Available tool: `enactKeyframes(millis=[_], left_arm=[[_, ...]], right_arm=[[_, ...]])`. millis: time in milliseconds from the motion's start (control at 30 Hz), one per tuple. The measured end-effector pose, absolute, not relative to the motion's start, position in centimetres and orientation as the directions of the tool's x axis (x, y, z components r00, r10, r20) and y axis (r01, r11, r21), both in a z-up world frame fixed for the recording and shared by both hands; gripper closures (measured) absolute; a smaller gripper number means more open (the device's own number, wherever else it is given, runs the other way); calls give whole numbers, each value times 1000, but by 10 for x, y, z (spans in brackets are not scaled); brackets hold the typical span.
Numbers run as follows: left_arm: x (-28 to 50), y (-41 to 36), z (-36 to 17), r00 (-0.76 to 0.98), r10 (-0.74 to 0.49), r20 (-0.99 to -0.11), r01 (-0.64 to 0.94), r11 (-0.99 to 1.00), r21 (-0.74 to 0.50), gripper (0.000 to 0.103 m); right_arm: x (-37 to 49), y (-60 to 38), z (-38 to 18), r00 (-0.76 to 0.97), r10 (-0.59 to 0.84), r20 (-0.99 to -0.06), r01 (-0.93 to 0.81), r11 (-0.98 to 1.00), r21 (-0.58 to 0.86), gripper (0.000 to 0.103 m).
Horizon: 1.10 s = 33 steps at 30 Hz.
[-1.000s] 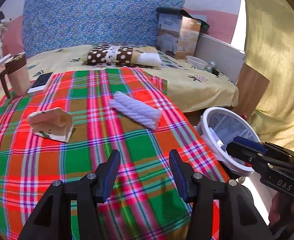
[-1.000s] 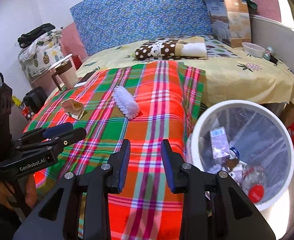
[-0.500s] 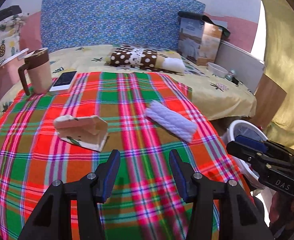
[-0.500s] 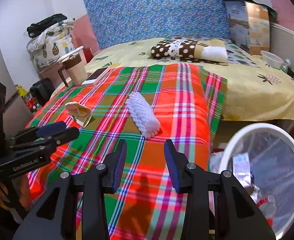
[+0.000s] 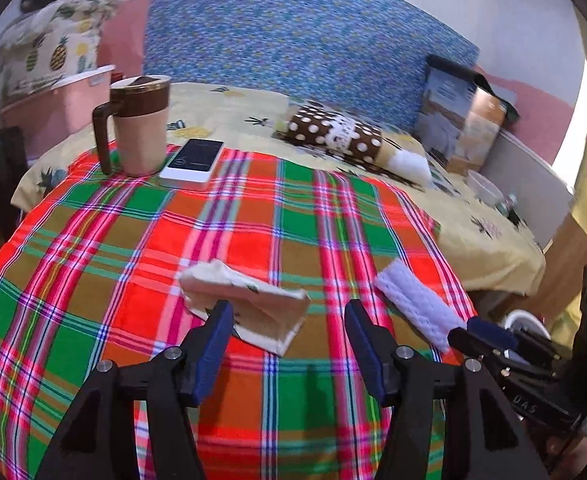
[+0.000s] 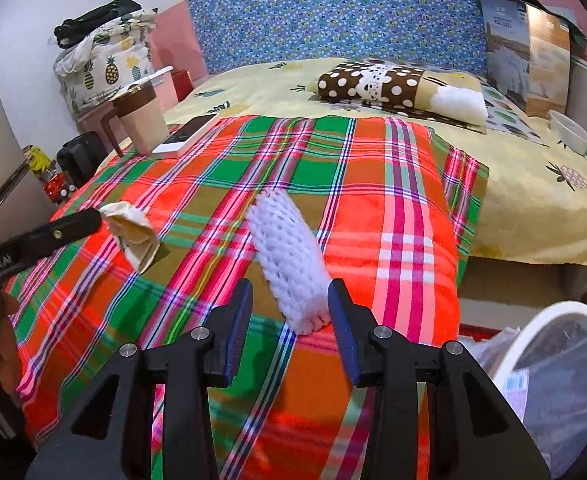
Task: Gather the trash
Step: 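Grasp the white foam net with the right tool while the left tool grasps the paper napkin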
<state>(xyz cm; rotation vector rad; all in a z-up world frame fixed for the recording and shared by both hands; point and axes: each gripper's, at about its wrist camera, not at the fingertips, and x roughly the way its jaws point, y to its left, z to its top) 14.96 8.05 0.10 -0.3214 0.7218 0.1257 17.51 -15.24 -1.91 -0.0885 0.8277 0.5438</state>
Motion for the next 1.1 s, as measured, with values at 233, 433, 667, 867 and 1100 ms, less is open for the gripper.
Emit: enactKeyframes(millis=[233, 433, 667, 867, 1100], left_arm=[[168, 99, -8, 728, 30, -685, -317, 900, -298, 44], [174, 106, -15, 713, 36, -700, -370, 867, -333, 44], [180, 110, -30, 674, 16, -738, -396, 852, -342, 44], [182, 105, -33, 667, -10, -745, -336, 888, -313, 75], [172, 93, -22, 685, -54, -727, -224, 933, -280, 85]], right_arm=[[183, -152, -24, 545, 413, -730, -476, 869, 136, 61], [182, -156, -14, 572, 425, -702, -472, 870, 143, 61], [199, -146, -27, 529, 426, -734, -482, 863, 154, 60], [195, -143, -32, 482, 454, -749, -482, 851, 206, 68], [173, -158, -29, 505, 437, -744, -412, 880, 236, 75]])
